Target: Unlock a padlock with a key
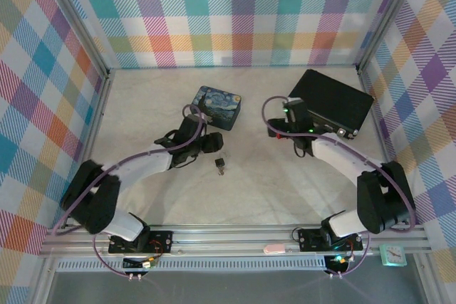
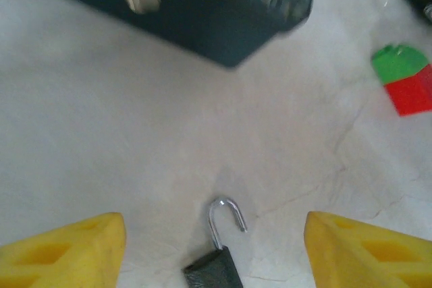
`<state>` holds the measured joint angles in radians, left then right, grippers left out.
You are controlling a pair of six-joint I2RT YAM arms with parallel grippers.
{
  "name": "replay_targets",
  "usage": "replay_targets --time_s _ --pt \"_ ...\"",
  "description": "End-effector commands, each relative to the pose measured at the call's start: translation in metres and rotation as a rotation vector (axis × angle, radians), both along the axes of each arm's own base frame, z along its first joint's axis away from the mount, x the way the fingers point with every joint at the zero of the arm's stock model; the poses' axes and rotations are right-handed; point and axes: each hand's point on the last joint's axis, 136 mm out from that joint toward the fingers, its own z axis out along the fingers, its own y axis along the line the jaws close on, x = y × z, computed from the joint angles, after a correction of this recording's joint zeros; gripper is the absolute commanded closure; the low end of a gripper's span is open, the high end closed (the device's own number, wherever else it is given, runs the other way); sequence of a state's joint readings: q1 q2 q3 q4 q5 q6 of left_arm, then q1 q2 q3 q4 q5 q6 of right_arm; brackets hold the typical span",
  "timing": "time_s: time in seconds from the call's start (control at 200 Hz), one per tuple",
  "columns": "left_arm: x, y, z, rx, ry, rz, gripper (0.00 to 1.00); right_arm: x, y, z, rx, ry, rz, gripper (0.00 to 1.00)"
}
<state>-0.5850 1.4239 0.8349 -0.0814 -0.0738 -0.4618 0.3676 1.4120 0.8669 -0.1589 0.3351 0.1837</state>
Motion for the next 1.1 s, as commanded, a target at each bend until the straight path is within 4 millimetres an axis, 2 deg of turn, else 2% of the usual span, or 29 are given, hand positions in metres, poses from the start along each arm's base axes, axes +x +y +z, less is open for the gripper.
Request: replay_targets --time_s 0.0,0.105,0.21,0.355,0.375,0.475,0.57,0.655,0.69,0.835,0.92,0.935,1.095 --pt "0.014 0.062 0.037 0.224 -0.172 0.151 0.22 0.007 -0.048 0.006 -0.089 -0.093 -0.078 0.01" --pt "0.02 0.11 0.057 0.326 -0.263 0.288 0.16 0.009 -0.076 -0.011 -0.092 -0.14 -0.137 0.01" --pt "0.024 0.156 0.064 0.364 -0.329 0.441 0.16 0.015 -0.075 -0.032 -0.052 -0.18 -0.073 0.01" --pt "0.027 0.21 0.056 0.447 -0.388 0.627 0.15 0.028 -0.061 -0.028 -0.051 -0.271 0.039 0.01" --pt "0.028 0.215 0.054 0.463 -0.389 0.64 0.15 0.031 -0.064 -0.025 -0.052 -0.296 0.024 0.01" --pt "0.035 0.232 0.036 0.54 -0.357 0.664 0.15 0.033 -0.085 -0.035 0.004 -0.289 -0.063 0.01" --pt "0.039 0.242 0.013 0.57 -0.307 0.664 0.15 0.023 -0.093 -0.031 0.079 -0.349 -0.072 0.01" --pt "0.045 0.239 -0.005 0.537 -0.299 0.624 0.15 0.021 -0.098 -0.033 0.078 -0.421 -0.085 0.01" --pt "0.048 0.235 -0.011 0.529 -0.304 0.592 0.15 0.019 -0.098 -0.035 0.081 -0.388 -0.09 0.01" --pt "0.059 0.224 -0.012 0.476 -0.382 0.485 0.15 0.02 -0.098 -0.035 0.076 -0.4 -0.09 0.01" --pt "0.057 0.227 -0.027 0.374 -0.398 0.453 0.14 0.02 -0.098 -0.035 0.077 -0.395 -0.09 0.01" --pt "0.058 0.229 -0.024 0.365 -0.421 0.454 0.15 0.019 -0.098 -0.036 0.078 -0.391 -0.092 0.01" --pt "0.057 0.216 -0.036 0.329 -0.445 0.376 0.13 0.019 -0.098 -0.035 0.08 -0.394 -0.089 0.01"
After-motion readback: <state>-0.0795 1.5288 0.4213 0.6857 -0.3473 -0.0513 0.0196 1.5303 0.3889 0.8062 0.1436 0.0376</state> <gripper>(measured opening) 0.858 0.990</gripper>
